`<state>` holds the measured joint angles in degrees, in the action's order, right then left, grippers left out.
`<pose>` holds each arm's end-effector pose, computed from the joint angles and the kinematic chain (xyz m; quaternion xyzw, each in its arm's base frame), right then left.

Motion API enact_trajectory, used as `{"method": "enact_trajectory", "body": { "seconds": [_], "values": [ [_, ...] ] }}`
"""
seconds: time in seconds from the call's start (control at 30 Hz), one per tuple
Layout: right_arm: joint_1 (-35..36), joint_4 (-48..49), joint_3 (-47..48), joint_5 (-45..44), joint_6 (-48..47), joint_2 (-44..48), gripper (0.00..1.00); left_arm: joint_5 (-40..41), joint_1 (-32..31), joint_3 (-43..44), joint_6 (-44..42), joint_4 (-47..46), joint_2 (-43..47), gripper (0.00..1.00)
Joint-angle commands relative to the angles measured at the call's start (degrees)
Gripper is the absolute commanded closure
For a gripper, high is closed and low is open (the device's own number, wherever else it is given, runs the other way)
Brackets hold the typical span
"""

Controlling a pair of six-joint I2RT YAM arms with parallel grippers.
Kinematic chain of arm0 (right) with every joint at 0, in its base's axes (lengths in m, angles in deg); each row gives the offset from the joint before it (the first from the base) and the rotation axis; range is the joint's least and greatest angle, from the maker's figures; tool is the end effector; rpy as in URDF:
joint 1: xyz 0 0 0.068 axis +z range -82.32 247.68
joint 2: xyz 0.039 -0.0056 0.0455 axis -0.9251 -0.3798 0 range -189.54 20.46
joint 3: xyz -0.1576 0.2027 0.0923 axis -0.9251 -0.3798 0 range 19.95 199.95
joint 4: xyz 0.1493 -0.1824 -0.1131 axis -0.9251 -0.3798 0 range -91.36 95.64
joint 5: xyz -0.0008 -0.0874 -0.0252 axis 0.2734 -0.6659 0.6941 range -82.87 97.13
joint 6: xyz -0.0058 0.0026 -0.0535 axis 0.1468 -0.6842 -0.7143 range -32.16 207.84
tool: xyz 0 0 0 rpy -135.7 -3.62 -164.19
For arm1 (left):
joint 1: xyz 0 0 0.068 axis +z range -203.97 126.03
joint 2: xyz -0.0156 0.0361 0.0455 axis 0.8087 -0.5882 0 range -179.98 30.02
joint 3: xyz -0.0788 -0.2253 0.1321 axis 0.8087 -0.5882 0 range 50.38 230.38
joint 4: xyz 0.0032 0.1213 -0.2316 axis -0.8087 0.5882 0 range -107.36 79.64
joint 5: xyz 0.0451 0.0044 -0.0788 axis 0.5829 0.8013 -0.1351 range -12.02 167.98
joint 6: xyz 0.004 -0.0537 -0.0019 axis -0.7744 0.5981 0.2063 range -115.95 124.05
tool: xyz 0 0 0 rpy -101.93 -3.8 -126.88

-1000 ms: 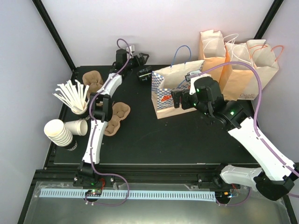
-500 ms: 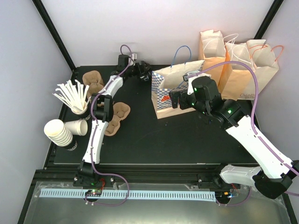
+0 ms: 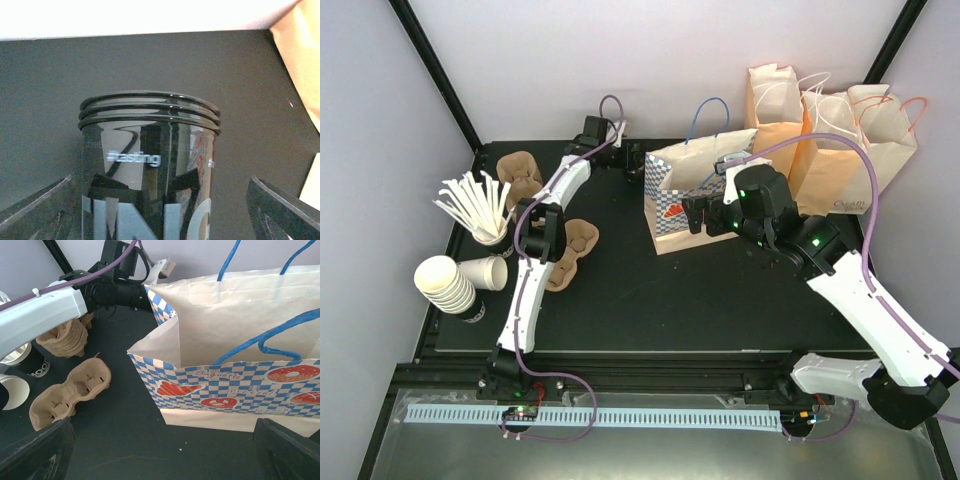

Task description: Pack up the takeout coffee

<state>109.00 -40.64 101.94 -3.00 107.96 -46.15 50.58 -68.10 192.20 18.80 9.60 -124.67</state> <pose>0.1761 0.1466 0.4227 -0.1166 0.8597 0.1849 0.4616 0.5701 -0.1605 0.1625 0.0957 0.8805 -0.3104 0.3454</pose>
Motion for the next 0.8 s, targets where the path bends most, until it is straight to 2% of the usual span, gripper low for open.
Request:
{"method": "enact_trajectory", "body": {
  "seconds": [0.0, 0.47, 0.77],
  "values": [
    [-0.4, 0.8, -0.7, 0.8, 0.9, 1.5, 0.0, 2.7, -1.5, -0.1, -7.4, 3.4, 3.9, 0.05],
    [-0.4, 1.1, -1.7, 1.1, 1.3, 2.4, 0.0, 8.9, -4.1, 0.2, -14.5, 10.6, 3.2, 0.02],
    [-0.4, 1.2, -2.2, 1.6, 1.9, 2.5, 0.0, 6.1, -4.4, 0.1, -14.6, 11.1, 2.3, 0.19]
  ]
}}
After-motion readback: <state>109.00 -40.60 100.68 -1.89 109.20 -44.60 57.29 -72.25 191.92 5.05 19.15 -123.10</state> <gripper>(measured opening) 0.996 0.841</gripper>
